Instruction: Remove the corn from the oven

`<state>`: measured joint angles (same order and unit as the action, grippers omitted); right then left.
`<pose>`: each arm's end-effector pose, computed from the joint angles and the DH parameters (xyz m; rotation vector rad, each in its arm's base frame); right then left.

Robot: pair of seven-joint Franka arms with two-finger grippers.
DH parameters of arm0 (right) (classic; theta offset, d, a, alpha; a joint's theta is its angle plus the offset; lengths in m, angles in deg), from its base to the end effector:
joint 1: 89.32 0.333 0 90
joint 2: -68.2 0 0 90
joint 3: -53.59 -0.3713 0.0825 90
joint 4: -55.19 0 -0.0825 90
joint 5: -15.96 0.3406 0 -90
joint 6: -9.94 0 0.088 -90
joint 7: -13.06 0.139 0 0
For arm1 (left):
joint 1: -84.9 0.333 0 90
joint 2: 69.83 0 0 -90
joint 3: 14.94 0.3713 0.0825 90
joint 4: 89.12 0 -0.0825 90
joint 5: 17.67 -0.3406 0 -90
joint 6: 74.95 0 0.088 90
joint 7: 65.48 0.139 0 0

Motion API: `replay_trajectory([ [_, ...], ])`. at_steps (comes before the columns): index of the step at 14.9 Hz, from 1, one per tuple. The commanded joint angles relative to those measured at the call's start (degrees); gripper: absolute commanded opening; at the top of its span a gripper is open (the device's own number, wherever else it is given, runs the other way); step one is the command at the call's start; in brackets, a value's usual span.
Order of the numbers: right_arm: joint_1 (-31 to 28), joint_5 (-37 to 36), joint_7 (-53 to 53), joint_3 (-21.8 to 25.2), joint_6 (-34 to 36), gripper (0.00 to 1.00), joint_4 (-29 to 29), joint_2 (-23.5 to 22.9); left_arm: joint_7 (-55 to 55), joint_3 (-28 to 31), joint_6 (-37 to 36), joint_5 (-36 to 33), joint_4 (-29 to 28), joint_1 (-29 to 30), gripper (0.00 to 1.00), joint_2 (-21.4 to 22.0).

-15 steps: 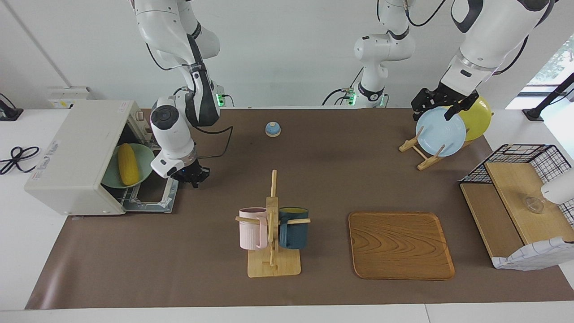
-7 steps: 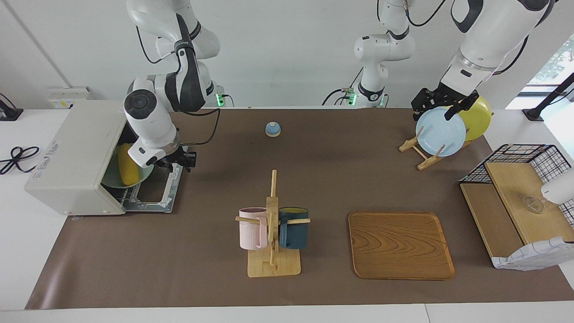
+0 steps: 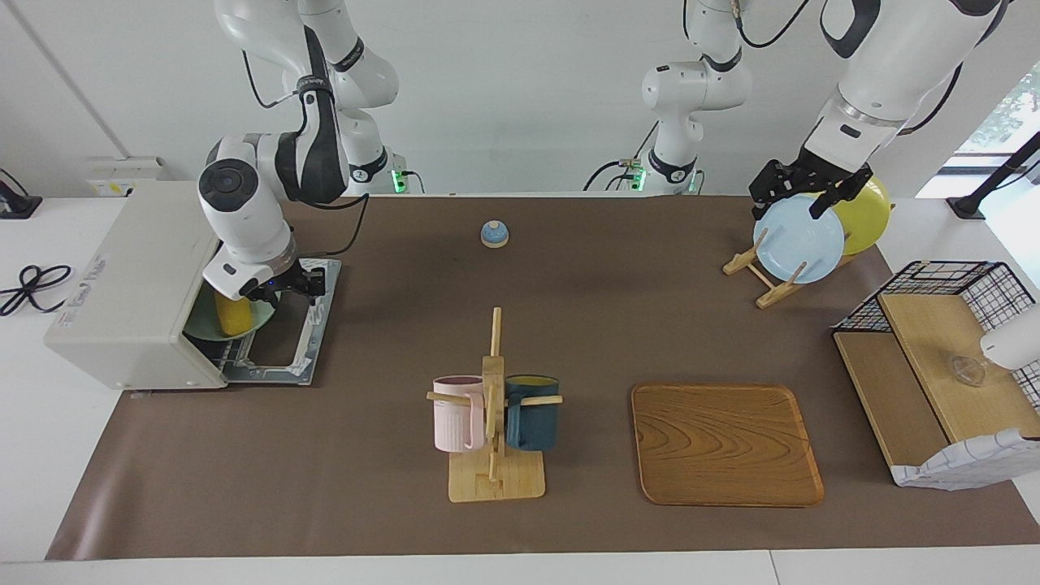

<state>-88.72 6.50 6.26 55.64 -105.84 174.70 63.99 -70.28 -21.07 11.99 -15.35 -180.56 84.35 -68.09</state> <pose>0.5067 -0.0268 0.4280 2.9862 0.2628 -0.2232 0.4885 -0.0641 0.6479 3.1079 -0.0526 -0.0806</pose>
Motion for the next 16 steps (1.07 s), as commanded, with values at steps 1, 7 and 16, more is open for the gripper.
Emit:
replay_trajectory([
  [1, -1.31, -2.58, -2.96, -0.46, -1.37, 0.58, 2.83, 2.19, -0.03, -0.46, 0.96, 0.22, -0.31, 0.91, 1.00, 0.54],
  [7, -2.10, -2.76, -3.05, -0.46, -5.68, 0.25, 6.88, 3.60, -0.48, -0.46, 0.96, 0.22, -0.22, 0.64, 1.00, 0.54],
  [16, 1.48, -9.00, -2.17, -0.99, -3.58, 0.00, 5.23, 3.43, -0.39, -0.46, 2.10, 0.40, -0.40, 0.91, 1.00, 0.54],
])
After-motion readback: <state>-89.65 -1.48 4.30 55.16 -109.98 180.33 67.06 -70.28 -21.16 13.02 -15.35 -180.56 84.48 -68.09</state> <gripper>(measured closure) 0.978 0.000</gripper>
